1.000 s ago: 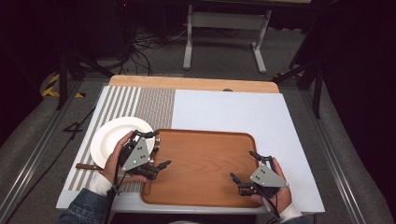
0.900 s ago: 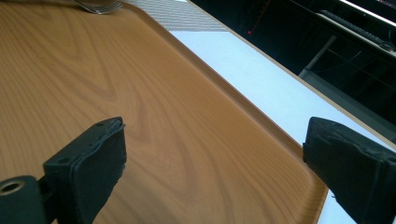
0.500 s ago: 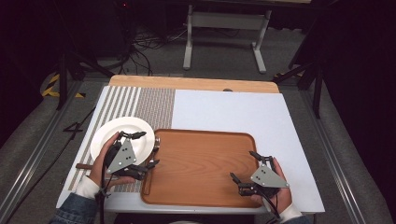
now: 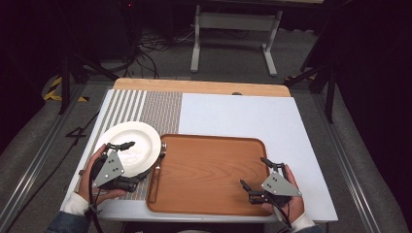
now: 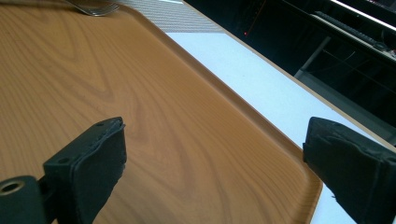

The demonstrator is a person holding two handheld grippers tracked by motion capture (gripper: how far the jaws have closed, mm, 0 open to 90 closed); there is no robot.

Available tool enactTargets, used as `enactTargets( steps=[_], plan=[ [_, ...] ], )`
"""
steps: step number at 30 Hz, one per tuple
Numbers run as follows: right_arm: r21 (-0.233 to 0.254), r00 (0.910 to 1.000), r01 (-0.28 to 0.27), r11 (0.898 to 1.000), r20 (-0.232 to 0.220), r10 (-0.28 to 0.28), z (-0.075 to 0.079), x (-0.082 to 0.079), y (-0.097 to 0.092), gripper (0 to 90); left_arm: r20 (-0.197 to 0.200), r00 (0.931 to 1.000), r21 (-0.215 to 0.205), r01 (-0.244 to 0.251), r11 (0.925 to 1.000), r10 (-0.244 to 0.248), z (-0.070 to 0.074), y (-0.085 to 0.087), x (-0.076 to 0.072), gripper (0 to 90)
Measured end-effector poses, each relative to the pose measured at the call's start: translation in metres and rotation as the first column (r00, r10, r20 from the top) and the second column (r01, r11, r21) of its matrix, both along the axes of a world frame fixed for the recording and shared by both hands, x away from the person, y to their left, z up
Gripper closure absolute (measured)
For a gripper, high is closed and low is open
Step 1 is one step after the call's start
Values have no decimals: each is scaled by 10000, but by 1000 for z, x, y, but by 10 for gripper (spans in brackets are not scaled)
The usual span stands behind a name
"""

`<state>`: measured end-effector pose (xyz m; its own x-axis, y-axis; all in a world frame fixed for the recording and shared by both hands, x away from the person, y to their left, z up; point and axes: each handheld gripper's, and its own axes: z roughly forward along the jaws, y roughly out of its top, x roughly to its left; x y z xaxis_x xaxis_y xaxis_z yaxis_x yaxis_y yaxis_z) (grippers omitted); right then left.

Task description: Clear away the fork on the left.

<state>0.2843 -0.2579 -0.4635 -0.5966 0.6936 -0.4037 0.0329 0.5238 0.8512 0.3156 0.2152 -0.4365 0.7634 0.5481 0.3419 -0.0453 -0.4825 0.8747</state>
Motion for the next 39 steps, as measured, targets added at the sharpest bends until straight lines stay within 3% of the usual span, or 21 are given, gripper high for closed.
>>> enactTargets(
  steps=[14,22,39],
  plan=[
    [-18,10000,51,10000,54,-51,1,0,-2,69,-750,9961,-424,-500,9979,467,-25,12,-18,76],
    [86,10000,85,9999,49,-86,1,-1,-5,69,-714,9957,-520,-622,9967,584,-26,13,-19,76],
    [-27,9998,214,9998,48,-214,1,-6,-4,70,-736,9967,-535,-369,9979,329,-27,11,-16,75]
  ],
)
